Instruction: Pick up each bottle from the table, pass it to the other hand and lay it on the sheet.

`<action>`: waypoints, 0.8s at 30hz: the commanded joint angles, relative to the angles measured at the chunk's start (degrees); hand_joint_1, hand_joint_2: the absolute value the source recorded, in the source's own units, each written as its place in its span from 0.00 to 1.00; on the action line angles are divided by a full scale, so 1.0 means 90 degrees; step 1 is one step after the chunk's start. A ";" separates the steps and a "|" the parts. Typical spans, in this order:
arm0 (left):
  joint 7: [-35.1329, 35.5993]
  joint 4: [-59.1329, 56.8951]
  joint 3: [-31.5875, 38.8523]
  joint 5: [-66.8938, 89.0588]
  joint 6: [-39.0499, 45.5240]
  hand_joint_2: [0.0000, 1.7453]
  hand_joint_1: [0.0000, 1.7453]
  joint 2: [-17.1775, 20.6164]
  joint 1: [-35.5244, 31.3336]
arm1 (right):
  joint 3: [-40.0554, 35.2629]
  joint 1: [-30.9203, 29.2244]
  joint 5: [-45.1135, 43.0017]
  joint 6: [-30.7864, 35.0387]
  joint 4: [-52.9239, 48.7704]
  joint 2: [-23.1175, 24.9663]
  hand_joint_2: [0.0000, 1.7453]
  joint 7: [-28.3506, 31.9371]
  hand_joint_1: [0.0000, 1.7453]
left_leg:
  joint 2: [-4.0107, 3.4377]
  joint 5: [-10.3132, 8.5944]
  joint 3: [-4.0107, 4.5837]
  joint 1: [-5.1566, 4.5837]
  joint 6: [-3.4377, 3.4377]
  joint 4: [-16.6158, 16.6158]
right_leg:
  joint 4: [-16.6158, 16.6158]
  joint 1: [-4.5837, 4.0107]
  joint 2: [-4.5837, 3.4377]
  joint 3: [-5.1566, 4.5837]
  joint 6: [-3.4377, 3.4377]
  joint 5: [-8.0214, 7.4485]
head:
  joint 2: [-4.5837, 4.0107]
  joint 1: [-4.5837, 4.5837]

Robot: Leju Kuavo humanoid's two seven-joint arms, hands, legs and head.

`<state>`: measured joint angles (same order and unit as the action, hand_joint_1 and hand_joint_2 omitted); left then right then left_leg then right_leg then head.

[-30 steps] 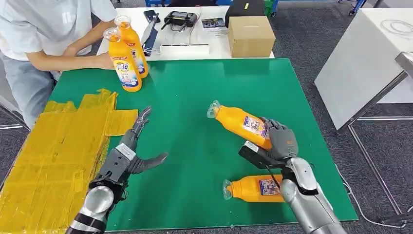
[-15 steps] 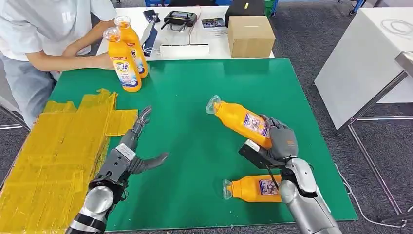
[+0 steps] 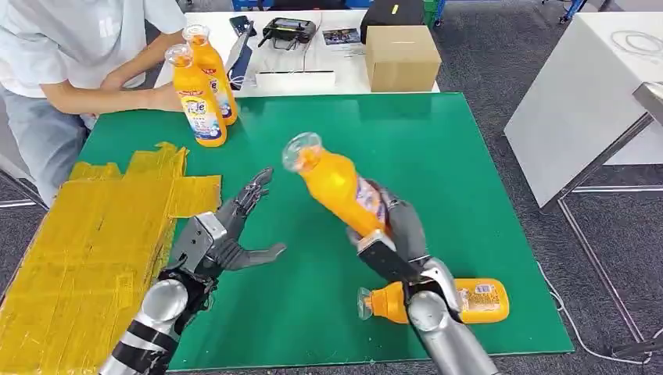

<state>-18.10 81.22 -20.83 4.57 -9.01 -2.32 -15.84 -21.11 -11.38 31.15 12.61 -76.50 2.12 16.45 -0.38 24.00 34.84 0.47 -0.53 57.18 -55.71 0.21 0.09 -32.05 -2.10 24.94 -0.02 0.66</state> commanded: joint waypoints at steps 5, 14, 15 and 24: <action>0.0058 -0.0581 -0.0337 -0.0391 -0.0125 1.00 0.00 0.0149 -0.0481 | -0.0823 -0.0458 -0.0414 -0.0064 0.0894 0.0272 1.00 0.0192 1.00 | -0.0001 0.0008 -0.0022 0.0002 -0.0001 -0.0005 | 0.0008 0.0001 -0.0004 0.0025 0.0001 0.0005 | 0.0000 -0.0002; 0.0071 -0.0609 -0.0234 -0.0696 -0.0130 1.00 0.00 0.0125 -0.0538 | -0.1278 -0.0536 -0.0337 -0.0249 0.1531 0.0459 1.00 0.0191 1.00 | -0.0002 0.0005 -0.0015 0.0003 0.0002 -0.0006 | 0.0008 -0.0001 -0.0004 0.0017 0.0004 0.0003 | 0.0000 -0.0002; 0.0071 -0.0609 -0.0234 -0.0696 -0.0130 1.00 0.00 0.0125 -0.0538 | -0.1278 -0.0536 -0.0337 -0.0249 0.1531 0.0459 1.00 0.0191 1.00 | 0.0001 0.0010 -0.0028 0.0004 0.0003 -0.0007 | 0.0009 -0.0002 -0.0002 0.0031 0.0006 0.0008 | 0.0000 -0.0005; 0.0071 -0.0609 -0.0234 -0.0696 -0.0130 1.00 0.00 0.0125 -0.0538 | -0.1278 -0.0536 -0.0337 -0.0249 0.1531 0.0459 1.00 0.0191 1.00 | 0.0001 0.0002 -0.0005 0.0001 0.0000 -0.0005 | 0.0006 0.0000 -0.0001 0.0007 0.0001 0.0002 | 0.0000 -0.0002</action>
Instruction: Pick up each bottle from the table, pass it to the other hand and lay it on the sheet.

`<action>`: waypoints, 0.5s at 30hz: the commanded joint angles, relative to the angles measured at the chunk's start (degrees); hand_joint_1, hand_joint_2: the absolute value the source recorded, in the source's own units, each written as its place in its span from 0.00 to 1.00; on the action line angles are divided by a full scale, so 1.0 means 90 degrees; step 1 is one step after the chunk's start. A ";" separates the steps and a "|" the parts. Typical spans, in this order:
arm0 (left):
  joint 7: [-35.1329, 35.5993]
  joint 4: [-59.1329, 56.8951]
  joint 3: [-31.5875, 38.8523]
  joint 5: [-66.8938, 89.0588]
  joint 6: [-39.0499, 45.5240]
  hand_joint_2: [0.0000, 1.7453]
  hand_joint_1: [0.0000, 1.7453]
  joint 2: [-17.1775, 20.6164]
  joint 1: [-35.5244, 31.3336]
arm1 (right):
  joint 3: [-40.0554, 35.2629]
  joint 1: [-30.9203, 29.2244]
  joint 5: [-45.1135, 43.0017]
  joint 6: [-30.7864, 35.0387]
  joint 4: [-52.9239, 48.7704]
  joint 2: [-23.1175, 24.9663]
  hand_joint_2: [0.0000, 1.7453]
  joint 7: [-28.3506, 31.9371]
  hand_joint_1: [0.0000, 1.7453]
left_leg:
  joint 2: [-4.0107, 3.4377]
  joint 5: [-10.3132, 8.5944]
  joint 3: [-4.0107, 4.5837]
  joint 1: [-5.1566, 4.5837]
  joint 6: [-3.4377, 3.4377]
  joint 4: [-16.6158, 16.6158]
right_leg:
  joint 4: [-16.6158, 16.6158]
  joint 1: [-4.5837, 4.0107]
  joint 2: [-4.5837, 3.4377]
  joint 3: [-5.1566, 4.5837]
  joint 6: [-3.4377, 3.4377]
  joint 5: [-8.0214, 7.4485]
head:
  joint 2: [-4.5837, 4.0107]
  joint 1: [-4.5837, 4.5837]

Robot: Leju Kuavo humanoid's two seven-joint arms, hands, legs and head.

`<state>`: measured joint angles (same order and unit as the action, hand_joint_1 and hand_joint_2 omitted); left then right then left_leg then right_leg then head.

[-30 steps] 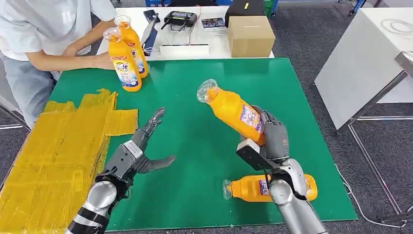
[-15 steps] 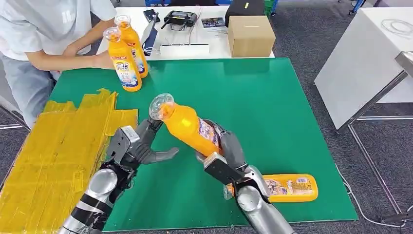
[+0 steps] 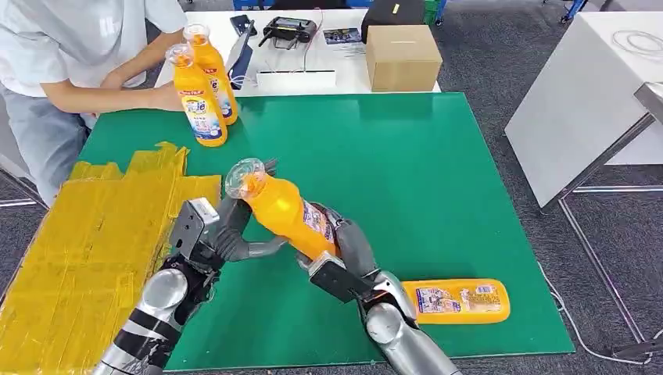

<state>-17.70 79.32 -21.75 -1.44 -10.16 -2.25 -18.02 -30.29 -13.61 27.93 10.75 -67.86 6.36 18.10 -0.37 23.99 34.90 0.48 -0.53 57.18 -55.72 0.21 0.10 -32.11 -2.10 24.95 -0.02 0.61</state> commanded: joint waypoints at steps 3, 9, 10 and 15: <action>0.0027 -0.0398 -0.0132 -0.0028 -0.0002 1.00 0.00 0.0118 -0.0296 | -0.0257 -0.0288 0.0020 -0.0043 0.0572 -0.0013 1.00 0.0009 1.00 | 0.0002 0.0002 -0.0011 0.0000 0.0000 -0.0004 | 0.0005 0.0001 0.0000 0.0012 0.0002 0.0002 | 0.0000 0.0002; 0.0044 -0.0498 -0.0192 -0.0268 -0.0149 1.00 0.00 0.0083 -0.0316 | -0.0421 -0.0388 -0.0011 -0.0079 0.0693 0.0031 1.00 0.0026 1.00 | 0.0002 0.0010 -0.0032 0.0003 0.0002 -0.0006 | 0.0008 -0.0001 -0.0002 0.0032 0.0005 0.0008 | 0.0000 0.0002; 0.0040 -0.0504 -0.0203 -0.0305 -0.0174 1.00 0.00 0.0079 -0.0318 | -0.0434 -0.0402 -0.0022 -0.0079 0.0709 0.0037 1.00 0.0029 1.00 | 0.0002 0.0017 -0.0050 0.0006 0.0003 -0.0006 | 0.0011 -0.0004 -0.0003 0.0051 0.0007 0.0014 | 0.0000 0.0002; 0.0056 -0.0446 -0.0160 -0.0957 -0.0528 1.00 0.00 0.0017 -0.0274 | -0.0550 -0.0499 -0.0137 -0.0120 0.0898 0.0096 1.00 0.0091 1.00 | 0.0003 0.0009 -0.0030 0.0002 0.0001 -0.0005 | 0.0008 -0.0001 0.0000 0.0031 0.0003 0.0008 | 0.0000 0.0005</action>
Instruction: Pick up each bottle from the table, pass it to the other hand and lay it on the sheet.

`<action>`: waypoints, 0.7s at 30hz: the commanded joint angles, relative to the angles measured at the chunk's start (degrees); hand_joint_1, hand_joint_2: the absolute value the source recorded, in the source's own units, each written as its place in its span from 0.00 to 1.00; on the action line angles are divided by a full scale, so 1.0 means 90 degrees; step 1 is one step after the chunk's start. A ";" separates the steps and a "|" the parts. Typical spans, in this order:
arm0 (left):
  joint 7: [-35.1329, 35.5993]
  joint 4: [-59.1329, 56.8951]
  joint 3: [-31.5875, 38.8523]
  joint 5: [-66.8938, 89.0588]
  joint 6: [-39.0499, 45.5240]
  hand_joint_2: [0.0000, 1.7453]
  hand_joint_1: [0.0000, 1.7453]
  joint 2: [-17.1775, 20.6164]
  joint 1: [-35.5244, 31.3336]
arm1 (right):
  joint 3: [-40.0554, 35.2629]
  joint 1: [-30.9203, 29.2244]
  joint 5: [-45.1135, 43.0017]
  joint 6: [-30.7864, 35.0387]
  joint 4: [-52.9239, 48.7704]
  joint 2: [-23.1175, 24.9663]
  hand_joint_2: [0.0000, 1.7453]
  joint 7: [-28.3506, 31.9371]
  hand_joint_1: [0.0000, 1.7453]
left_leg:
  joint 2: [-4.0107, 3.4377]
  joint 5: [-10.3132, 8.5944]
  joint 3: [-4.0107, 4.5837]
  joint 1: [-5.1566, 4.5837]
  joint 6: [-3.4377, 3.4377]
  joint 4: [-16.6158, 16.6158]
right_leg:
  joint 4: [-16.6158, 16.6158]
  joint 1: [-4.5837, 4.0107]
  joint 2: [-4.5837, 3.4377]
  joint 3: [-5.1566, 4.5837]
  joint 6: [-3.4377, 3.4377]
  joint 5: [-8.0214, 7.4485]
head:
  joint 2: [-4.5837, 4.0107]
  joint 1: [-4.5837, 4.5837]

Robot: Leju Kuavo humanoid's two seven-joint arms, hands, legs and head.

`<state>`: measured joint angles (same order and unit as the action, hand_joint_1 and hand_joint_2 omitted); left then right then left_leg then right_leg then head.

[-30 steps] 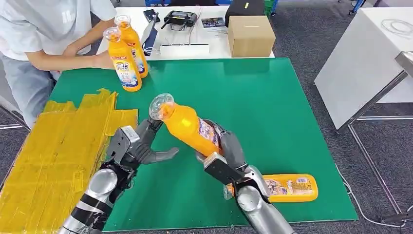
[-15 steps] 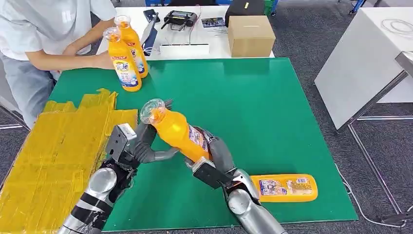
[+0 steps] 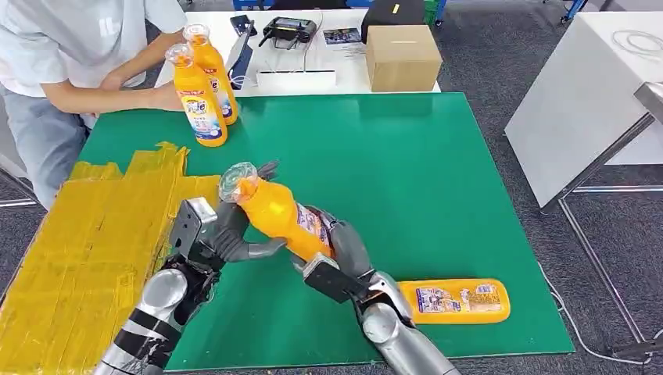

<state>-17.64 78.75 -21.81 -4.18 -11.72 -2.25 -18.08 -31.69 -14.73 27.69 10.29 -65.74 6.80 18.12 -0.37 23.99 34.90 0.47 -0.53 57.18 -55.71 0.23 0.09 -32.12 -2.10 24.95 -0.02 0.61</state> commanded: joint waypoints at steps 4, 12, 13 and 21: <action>0.0123 -0.0381 -0.0287 -0.0864 -0.0545 1.00 0.00 -0.0026 -0.0235 | -0.0479 -0.0460 -0.0163 -0.0080 0.0687 0.0124 1.00 0.0158 1.00 | 0.0006 0.0008 -0.0028 0.0001 0.0000 -0.0005 | 0.0007 -0.0002 0.0003 0.0029 0.0003 0.0008 | 0.0000 0.0002; 0.0215 -0.0638 -0.0399 -0.1434 -0.0589 1.00 0.05 -0.0142 -0.0261 | -0.0673 -0.0528 -0.0304 -0.0099 0.0771 0.0158 1.00 0.0184 1.00 | 0.0005 0.0004 -0.0018 -0.0001 0.0000 -0.0006 | 0.0006 0.0002 0.0002 0.0019 0.0001 0.0005 | 0.0000 0.0002; 0.0215 -0.0657 -0.0383 -0.1477 -0.0580 1.00 0.87 -0.0158 -0.0258 | -0.0682 -0.0532 -0.0308 -0.0096 0.0776 0.0158 1.00 0.0187 1.00 | 0.0005 0.0009 -0.0029 0.0002 0.0000 -0.0005 | 0.0009 -0.0001 0.0002 0.0032 0.0003 0.0008 | 0.0000 0.0002; 0.0190 -0.0593 -0.0269 -0.1696 -0.0485 1.00 1.00 -0.0183 -0.0202 | -0.0710 -0.0534 -0.0355 -0.0061 0.0773 0.0119 1.00 0.0179 1.00 | 0.0004 0.0006 -0.0021 0.0004 0.0001 -0.0005 | 0.0009 -0.0004 0.0001 0.0023 0.0003 0.0005 | 0.0000 0.0000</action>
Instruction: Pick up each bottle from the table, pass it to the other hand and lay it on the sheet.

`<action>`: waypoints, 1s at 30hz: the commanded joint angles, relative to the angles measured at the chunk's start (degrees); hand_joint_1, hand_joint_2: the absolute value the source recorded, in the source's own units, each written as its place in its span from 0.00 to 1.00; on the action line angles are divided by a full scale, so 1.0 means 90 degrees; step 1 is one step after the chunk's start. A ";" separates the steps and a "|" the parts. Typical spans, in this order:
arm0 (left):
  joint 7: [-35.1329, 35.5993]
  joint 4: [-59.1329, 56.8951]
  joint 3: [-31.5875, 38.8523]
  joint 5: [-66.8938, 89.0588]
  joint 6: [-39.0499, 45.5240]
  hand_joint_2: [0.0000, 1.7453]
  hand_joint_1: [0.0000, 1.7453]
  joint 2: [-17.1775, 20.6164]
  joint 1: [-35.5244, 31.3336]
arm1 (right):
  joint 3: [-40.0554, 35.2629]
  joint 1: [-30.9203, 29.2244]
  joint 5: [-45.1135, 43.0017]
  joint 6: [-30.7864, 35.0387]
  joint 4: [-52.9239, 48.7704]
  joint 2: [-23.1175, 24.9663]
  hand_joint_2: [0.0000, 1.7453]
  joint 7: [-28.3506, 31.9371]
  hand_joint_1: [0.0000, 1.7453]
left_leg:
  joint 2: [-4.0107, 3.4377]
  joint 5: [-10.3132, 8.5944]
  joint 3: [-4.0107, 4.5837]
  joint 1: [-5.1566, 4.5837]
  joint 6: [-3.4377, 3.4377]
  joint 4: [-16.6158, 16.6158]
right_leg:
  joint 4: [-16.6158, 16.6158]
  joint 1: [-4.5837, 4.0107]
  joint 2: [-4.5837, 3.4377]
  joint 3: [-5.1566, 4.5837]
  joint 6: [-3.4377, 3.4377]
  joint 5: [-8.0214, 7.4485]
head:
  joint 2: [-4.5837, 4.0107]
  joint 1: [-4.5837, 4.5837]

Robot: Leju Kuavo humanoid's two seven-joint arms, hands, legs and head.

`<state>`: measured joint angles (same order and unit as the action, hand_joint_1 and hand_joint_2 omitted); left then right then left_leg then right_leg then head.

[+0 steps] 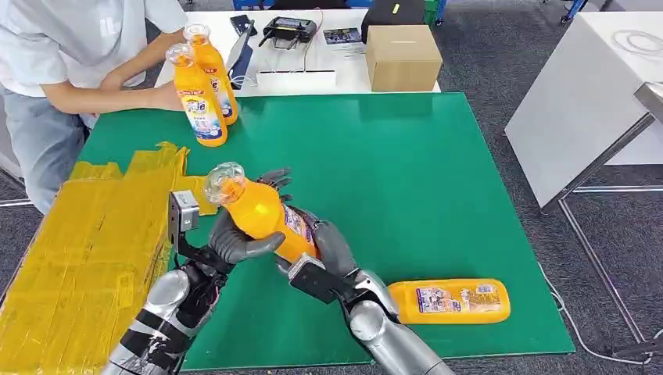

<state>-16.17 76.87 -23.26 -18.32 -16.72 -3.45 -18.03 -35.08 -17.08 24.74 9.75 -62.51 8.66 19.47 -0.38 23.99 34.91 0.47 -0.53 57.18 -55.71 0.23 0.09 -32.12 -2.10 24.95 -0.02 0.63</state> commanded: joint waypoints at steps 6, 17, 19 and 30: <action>-0.0024 -0.0333 -0.0062 -0.0146 0.0210 1.00 1.00 -0.0070 -0.0213 | -0.0324 -0.0271 -0.0079 0.0046 0.0419 -0.0090 1.00 0.0036 1.00 | 0.0010 0.0012 -0.0037 0.0003 0.0000 -0.0005 | 0.0010 -0.0004 0.0006 0.0041 0.0003 0.0012 | 0.0000 0.0000; -0.0159 0.0085 0.0187 0.0151 0.0834 1.00 1.00 0.0098 -0.0173 | -0.0207 -0.0040 -0.0073 0.0397 -0.0238 -0.0288 1.00 0.0075 0.00 | 0.0004 0.0004 -0.0012 0.0002 0.0001 -0.0003 | 0.0004 -0.0002 0.0002 0.0014 0.0002 0.0004 | 0.0000 0.0000; -0.0363 0.0147 0.0184 0.0822 0.1419 1.00 1.00 0.0170 -0.0200 | -0.0124 0.0042 -0.0040 0.0561 -0.0510 -0.0345 1.00 0.0089 0.00 | 0.0009 0.0019 -0.0045 0.0006 0.0002 -0.0003 | 0.0008 -0.0006 0.0004 0.0050 0.0006 0.0017 | 0.0000 0.0000; 0.0101 -0.0500 0.0593 0.5615 0.3726 1.00 1.00 0.1117 -0.0988 | 0.0538 0.0894 0.0180 0.1413 -0.3563 -0.0885 1.00 0.0444 0.00 | 0.0014 -0.0001 0.0001 0.0001 0.0001 0.0001 | -0.0002 -0.0003 0.0013 -0.0002 0.0003 0.0004 | 0.0000 0.0002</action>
<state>-20.92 79.43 -18.14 13.94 14.50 0.72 -19.81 -33.22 -11.95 25.40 20.24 -79.98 4.94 22.43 -0.41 23.99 34.90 0.48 -0.53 57.18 -55.71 0.22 0.08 -32.18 -2.09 24.95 -0.02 0.66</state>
